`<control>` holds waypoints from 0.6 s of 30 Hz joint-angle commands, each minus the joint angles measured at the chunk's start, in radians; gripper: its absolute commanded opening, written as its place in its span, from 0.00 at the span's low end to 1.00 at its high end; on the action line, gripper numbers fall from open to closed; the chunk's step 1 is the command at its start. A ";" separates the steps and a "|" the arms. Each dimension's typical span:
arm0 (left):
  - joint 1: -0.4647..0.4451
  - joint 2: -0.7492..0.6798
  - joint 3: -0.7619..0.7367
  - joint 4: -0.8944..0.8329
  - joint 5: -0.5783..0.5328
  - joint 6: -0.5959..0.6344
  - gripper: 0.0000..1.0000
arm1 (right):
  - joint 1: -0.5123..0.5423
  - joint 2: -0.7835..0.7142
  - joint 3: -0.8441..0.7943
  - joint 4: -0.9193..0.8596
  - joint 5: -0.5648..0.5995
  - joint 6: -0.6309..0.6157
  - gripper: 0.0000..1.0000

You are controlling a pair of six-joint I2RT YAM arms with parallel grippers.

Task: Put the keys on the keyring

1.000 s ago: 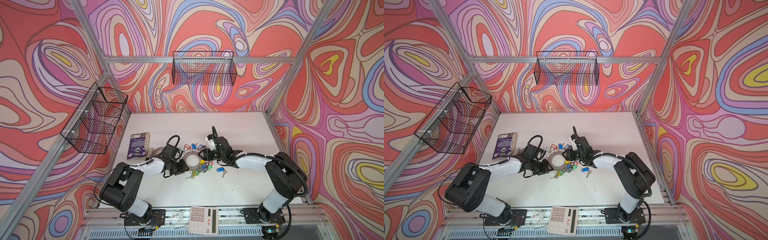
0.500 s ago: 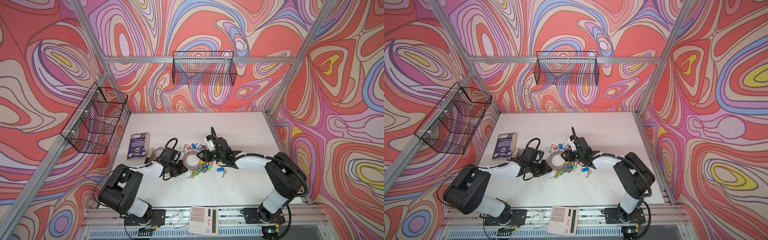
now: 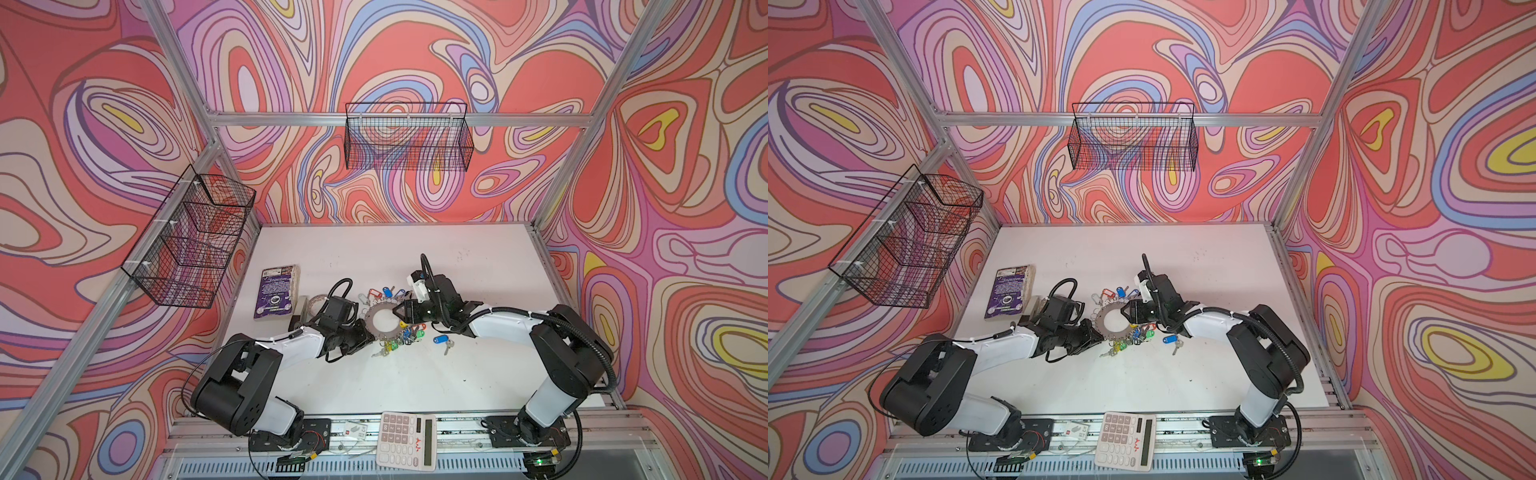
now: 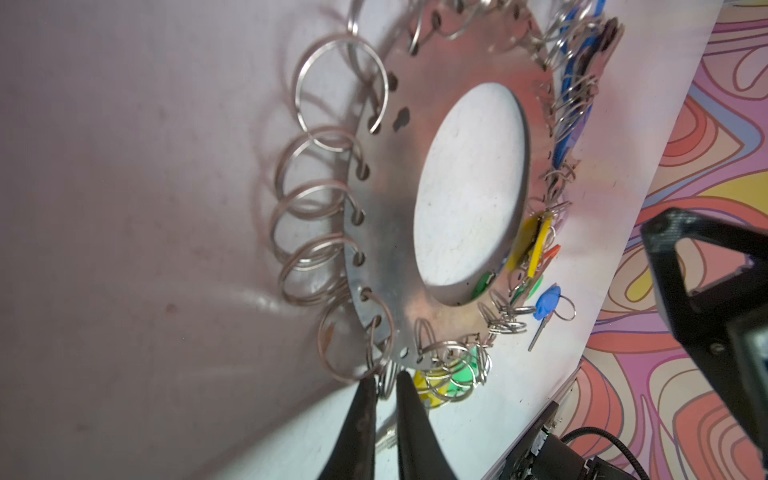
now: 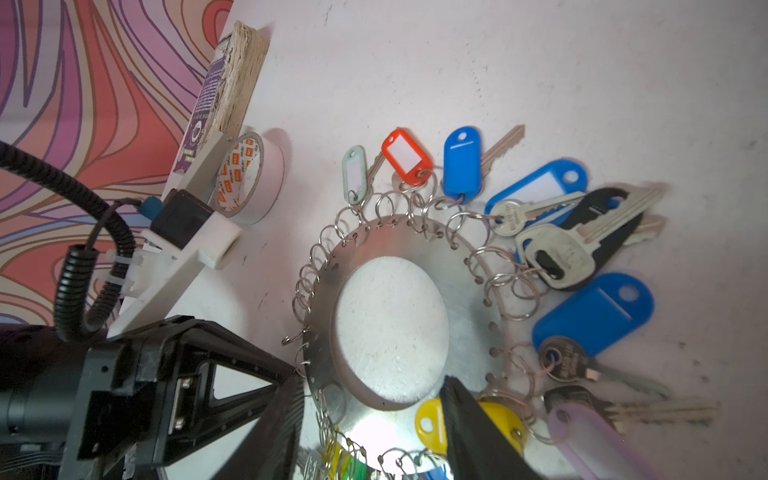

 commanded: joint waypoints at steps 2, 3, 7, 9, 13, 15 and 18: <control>-0.003 -0.024 0.006 -0.030 -0.049 -0.035 0.15 | 0.017 0.010 0.040 -0.034 -0.010 -0.027 0.55; -0.003 -0.027 0.007 -0.039 -0.056 -0.032 0.15 | 0.022 0.018 0.048 -0.044 -0.012 -0.033 0.54; -0.003 -0.063 -0.009 -0.016 -0.076 -0.055 0.15 | 0.058 0.054 0.081 -0.078 -0.031 -0.055 0.54; -0.003 -0.080 -0.045 -0.007 -0.067 -0.053 0.15 | 0.072 0.061 0.092 -0.087 -0.037 -0.061 0.53; -0.001 -0.141 -0.044 -0.067 -0.087 -0.030 0.17 | 0.090 0.129 0.117 -0.100 -0.055 -0.065 0.52; 0.005 -0.199 -0.043 -0.128 -0.126 -0.006 0.24 | 0.104 0.153 0.132 -0.106 -0.065 -0.068 0.51; 0.014 -0.298 -0.046 -0.211 -0.193 0.025 0.44 | 0.117 0.177 0.139 -0.103 -0.065 -0.062 0.50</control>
